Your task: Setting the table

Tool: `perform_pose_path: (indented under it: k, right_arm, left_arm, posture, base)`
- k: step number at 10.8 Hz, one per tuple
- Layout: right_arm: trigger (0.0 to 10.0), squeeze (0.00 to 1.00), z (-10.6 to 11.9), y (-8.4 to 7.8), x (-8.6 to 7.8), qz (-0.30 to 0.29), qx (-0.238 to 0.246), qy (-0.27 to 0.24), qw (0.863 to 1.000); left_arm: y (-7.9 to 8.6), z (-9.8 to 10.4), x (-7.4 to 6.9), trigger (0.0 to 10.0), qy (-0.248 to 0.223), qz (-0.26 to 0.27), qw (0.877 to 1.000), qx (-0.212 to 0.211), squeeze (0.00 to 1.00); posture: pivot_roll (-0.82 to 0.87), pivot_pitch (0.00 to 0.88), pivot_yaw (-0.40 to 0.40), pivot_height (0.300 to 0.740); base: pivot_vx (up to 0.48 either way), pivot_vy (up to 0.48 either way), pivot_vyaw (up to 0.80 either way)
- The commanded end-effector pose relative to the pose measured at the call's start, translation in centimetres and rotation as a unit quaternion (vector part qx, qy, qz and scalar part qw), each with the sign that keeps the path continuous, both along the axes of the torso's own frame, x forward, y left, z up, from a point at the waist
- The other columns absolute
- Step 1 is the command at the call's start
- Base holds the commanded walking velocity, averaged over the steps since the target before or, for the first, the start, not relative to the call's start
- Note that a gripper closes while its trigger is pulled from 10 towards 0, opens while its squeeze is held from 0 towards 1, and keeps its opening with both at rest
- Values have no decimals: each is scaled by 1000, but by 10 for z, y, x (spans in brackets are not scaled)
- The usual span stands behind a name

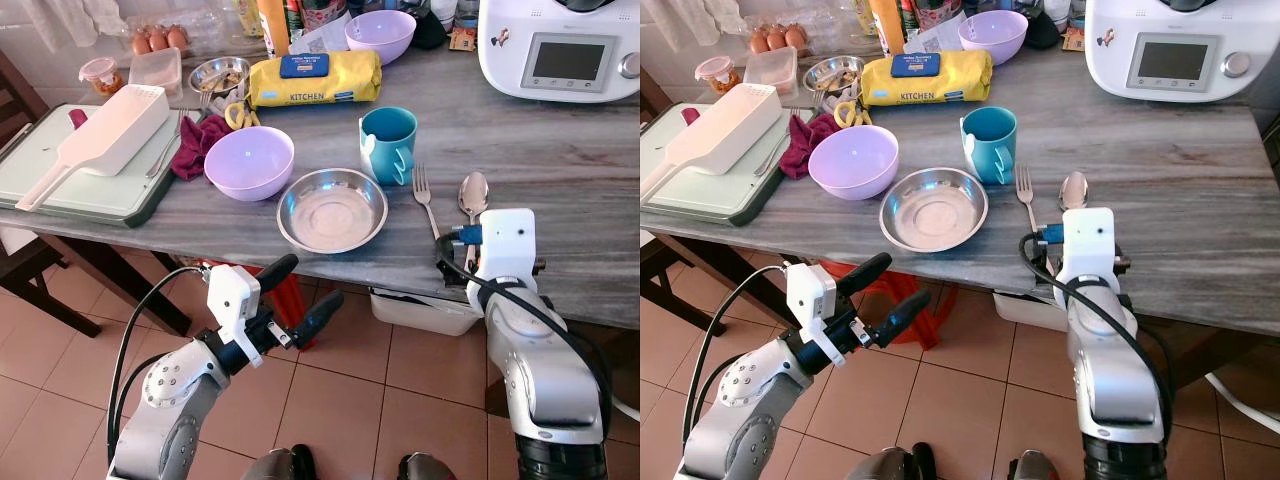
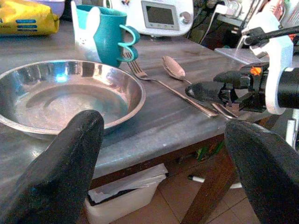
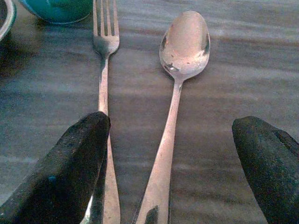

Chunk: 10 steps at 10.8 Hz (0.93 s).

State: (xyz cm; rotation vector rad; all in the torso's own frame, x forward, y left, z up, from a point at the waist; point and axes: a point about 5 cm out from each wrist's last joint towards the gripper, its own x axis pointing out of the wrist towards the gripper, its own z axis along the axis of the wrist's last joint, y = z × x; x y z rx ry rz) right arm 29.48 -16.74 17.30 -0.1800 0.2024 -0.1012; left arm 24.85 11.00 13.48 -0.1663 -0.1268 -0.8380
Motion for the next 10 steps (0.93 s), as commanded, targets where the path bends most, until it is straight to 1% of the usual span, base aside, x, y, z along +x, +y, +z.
perform_pose_path:
  k: [1, 2, 3, 4, 5, 6, 7, 9, 10]
  right_arm:
    - [10000, 1000, 12, 6, -1, 8, -14, -22, 1000]
    - [10000, 937, 16, 8, -1, 17, -15, -34, 999]
    - [10000, 855, 20, 14, 0, 34, 18, -55, 998]
    - [10000, 859, 22, 20, 1, 51, 29, -60, 996]
    - [10000, 639, 19, 26, 2, 65, 47, -54, 995]
    - [10000, 616, 14, 31, 1, 82, 60, -51, 994]
    - [10000, 518, 10, 30, 0, 79, 64, -44, 994]
    - [10000, 506, 5, 26, -2, 74, 82, -40, 993]
    - [10000, 502, 1, 21, -6, 69, 90, -42, 993]
  left_arm:
    - [3, -1, 0, 10000, 1, 6, 1000, 6, 0]
    - [2, -1, 0, 10000, 1, 8, 1000, 6, 0]
    - [2, -1, 0, 10000, 1, 9, 1000, 6, 0]
    - [2, -1, 1, 10000, 0, 11, 1000, 6, 0]
    - [2, -1, 1, 10000, -1, 12, 1000, 7, 0]
    - [2, -1, 1, 10000, -1, 16, 1000, 7, 0]
    - [3, -1, 0, 10000, -1, 18, 1000, 7, 0]
    - [4, 0, 0, 10000, -2, 20, 1000, 8, 0]
    - [5, 0, 1, 10000, -2, 22, 1000, 9, 0]
  posture:
    - [-110, 162, 123, 740]
    - [-109, 164, 121, 740]
    - [-108, 164, 121, 740]
    - [-105, 164, 121, 740]
    - [-101, 164, 120, 740]
    - [-95, 164, 120, 740]
    - [-93, 166, 121, 740]
    - [-90, 170, 123, 740]
    - [-91, 172, 125, 740]
  base:
    - [0, 0, 0]
    - [0, 0, 0]
    - [0, 0, 0]
    - [0, 0, 0]
    - [0, 0, 0]
    - [0, 0, 0]
    - [0, 0, 0]
    - [0, 0, 0]
    - [0, 0, 0]
